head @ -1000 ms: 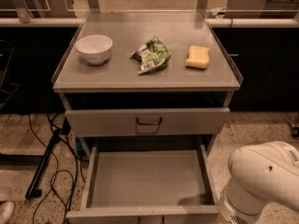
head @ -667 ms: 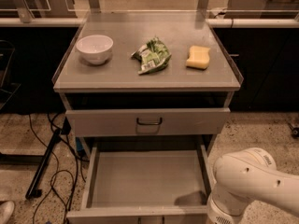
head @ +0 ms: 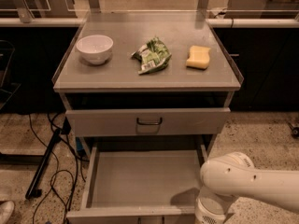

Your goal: Close middle drawer

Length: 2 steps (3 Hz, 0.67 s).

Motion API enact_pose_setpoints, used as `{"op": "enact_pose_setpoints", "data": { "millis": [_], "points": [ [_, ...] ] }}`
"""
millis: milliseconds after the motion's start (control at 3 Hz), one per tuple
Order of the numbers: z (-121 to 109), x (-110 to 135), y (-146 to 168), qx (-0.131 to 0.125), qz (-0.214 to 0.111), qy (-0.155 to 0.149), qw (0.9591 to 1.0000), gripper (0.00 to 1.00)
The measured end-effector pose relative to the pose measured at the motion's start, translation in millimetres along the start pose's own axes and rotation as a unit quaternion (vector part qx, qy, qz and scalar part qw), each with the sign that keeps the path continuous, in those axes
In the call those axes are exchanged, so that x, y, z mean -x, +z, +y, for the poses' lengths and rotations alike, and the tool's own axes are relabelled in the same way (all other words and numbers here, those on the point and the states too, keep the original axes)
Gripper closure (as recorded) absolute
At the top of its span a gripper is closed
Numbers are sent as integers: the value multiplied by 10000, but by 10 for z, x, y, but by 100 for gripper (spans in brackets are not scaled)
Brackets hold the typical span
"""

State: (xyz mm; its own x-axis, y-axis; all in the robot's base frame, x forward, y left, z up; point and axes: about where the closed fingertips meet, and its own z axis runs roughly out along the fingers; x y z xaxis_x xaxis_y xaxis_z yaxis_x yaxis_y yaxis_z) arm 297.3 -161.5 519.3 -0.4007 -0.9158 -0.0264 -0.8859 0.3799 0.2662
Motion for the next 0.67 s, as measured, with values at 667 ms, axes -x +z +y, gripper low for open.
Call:
{"op": "enact_pose_setpoints", "data": {
  "millis": [667],
  "points": [
    [-115, 98, 539, 238, -71, 63, 9997, 100]
  ]
}}
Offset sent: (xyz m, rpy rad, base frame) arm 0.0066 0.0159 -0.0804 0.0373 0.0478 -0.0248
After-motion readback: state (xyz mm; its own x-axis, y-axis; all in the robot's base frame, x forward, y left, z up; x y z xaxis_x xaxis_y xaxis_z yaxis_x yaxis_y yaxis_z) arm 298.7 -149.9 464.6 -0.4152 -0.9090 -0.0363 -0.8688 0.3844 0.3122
